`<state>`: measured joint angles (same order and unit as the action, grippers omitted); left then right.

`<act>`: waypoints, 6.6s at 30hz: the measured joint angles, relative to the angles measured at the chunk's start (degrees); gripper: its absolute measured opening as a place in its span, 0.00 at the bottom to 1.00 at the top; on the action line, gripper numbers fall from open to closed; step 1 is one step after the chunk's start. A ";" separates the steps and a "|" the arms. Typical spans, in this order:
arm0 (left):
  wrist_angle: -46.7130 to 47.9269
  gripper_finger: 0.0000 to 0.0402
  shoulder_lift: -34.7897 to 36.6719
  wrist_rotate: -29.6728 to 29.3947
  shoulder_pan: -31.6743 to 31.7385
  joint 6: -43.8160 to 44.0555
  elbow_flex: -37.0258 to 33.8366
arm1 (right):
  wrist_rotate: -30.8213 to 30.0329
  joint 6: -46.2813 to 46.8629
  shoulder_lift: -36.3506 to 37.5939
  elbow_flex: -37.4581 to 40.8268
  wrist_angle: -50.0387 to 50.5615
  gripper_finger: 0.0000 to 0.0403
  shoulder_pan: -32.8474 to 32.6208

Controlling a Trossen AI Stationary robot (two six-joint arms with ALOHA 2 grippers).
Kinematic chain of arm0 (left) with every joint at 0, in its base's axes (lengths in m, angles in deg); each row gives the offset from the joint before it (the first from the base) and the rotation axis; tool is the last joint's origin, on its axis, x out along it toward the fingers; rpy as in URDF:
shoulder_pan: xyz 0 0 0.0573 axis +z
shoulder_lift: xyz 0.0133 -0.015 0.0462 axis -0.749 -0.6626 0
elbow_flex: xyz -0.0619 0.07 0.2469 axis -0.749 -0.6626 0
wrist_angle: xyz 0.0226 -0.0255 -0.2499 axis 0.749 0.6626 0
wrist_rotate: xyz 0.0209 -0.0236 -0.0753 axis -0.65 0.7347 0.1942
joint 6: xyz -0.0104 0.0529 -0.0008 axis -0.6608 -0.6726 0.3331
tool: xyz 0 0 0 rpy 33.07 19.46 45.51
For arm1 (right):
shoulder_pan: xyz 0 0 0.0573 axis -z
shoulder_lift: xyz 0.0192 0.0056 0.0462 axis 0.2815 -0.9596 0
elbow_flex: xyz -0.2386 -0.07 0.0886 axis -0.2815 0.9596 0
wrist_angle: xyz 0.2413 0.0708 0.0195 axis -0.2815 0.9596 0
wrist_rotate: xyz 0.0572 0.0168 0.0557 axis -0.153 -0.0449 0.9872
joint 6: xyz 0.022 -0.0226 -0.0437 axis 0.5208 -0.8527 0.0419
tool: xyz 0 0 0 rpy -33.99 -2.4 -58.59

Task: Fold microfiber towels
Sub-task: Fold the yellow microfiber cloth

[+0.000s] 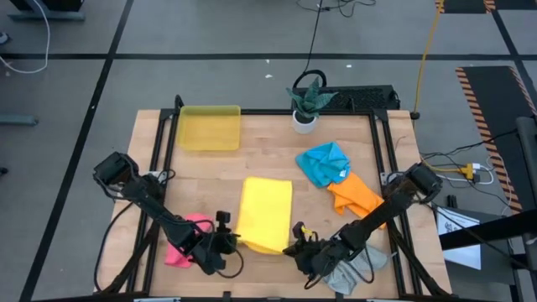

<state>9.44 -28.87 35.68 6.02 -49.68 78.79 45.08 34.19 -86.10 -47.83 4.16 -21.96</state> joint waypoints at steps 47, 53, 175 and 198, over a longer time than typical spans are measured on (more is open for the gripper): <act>-2.74 0.03 4.73 0.39 25.08 4.01 -4.39 | -9.18 26.83 13.06 10.14 8.66 0.00 21.82; -3.19 0.03 4.00 0.95 26.47 5.20 -5.78 | -9.23 23.40 10.15 10.16 5.50 0.00 25.14; -40.28 0.01 6.03 10.49 19.37 9.68 -23.85 | 14.85 39.05 16.86 28.72 -16.16 0.16 22.49; -38.26 0.21 9.85 9.41 19.37 11.43 -23.87 | 17.77 37.44 13.73 28.59 -32.29 0.19 14.37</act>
<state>-28.82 -19.02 45.09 25.39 -38.25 54.92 62.85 71.63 -72.37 -19.24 -28.13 -7.59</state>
